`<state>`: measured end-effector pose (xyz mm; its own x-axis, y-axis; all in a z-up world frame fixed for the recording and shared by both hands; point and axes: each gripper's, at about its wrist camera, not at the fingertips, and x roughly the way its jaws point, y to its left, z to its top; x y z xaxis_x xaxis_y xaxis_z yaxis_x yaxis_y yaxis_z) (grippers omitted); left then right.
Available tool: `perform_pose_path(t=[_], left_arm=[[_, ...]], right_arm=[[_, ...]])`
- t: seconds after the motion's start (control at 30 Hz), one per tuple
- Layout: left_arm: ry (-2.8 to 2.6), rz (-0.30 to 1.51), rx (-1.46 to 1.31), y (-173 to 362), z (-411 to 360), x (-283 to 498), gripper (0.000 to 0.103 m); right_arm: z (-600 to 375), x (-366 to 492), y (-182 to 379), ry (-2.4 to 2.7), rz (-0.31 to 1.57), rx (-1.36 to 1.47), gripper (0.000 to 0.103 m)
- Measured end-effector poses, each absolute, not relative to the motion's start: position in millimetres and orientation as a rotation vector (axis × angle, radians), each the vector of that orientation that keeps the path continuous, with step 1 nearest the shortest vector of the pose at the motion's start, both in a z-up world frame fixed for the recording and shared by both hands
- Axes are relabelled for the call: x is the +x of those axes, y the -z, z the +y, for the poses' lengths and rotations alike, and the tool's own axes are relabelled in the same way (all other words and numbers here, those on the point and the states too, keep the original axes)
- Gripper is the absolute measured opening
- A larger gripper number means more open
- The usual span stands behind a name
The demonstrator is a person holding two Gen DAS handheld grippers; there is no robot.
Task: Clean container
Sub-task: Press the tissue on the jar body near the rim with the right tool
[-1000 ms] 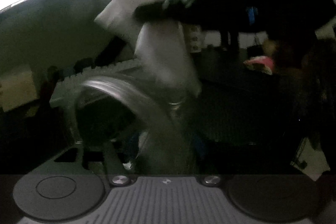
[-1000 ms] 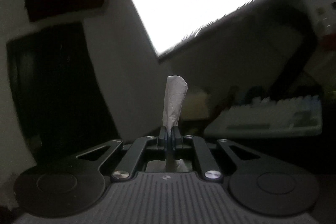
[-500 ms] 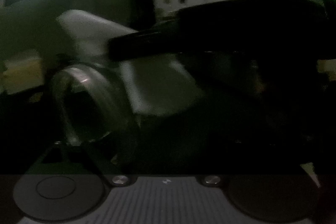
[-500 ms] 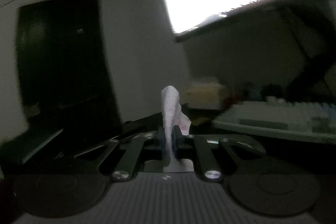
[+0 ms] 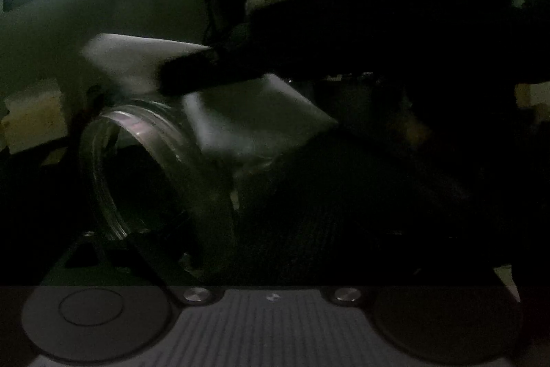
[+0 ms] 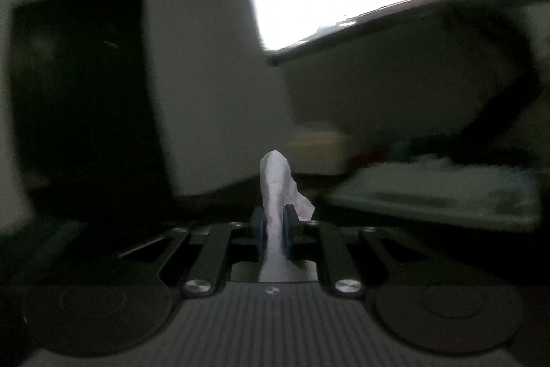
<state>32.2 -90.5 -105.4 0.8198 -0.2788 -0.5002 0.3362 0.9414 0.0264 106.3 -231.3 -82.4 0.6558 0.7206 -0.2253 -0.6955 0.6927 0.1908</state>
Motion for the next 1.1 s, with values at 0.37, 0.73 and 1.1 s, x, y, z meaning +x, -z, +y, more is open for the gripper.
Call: perform_pose_path(t=[0.37,0.73,1.1], left_arm=[[0.301,0.593,0.127,98,-93,39,0.097],[0.283,0.591,0.117,101,-87,37,0.102],[0.282,0.583,0.115,102,-86,41,0.102]], right_arm=[[-237,104,71,-0.888,0.359,0.139,0.013],[-248,115,72,-0.954,0.356,0.171,0.013],[-234,96,72,-0.970,0.326,0.125,0.015]])
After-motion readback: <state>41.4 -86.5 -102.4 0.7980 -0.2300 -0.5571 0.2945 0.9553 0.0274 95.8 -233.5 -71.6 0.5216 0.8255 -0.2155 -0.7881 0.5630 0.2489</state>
